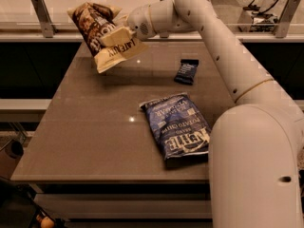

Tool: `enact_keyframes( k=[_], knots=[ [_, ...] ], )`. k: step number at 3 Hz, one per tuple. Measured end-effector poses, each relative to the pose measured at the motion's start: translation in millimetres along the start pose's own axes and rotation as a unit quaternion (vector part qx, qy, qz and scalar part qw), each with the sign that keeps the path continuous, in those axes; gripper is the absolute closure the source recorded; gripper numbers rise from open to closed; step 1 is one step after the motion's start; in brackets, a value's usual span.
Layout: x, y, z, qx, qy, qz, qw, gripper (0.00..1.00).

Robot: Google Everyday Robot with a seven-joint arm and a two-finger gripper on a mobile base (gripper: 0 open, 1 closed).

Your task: Pick brown chip bag

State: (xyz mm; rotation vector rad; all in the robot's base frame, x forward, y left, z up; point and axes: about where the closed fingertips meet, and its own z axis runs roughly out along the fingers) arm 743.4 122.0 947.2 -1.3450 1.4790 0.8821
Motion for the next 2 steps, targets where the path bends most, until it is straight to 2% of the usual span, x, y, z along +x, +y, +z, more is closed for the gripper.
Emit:
enact_keyframes(
  k=[2],
  knots=[
    [-27, 6, -31, 0.023, -0.014, -0.021, 0.9994, 1.0]
  ],
)
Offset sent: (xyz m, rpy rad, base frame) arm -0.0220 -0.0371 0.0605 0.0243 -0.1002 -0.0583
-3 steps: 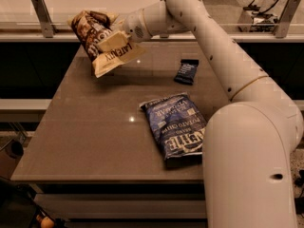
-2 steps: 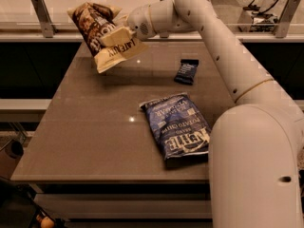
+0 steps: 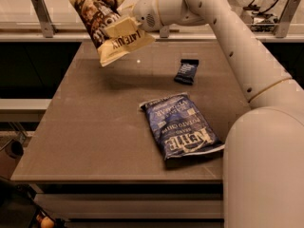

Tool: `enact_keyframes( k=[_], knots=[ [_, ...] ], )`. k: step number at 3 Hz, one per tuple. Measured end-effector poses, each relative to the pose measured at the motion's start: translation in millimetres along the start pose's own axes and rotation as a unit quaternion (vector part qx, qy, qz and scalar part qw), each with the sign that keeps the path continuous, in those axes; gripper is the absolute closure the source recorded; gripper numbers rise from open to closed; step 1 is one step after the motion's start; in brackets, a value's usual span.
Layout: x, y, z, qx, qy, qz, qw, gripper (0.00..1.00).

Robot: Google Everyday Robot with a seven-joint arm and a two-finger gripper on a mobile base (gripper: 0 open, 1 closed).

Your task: Pick brown chip bag

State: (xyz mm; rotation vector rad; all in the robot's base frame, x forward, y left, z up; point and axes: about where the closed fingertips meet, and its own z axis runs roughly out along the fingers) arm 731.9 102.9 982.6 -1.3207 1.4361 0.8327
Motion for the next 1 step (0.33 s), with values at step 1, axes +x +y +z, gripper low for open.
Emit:
enact_keyframes(
  k=[1],
  knots=[
    [-15.1, 4.6, -11.1, 0.01, 0.001, -0.012, 0.9999, 1.0]
  ],
)
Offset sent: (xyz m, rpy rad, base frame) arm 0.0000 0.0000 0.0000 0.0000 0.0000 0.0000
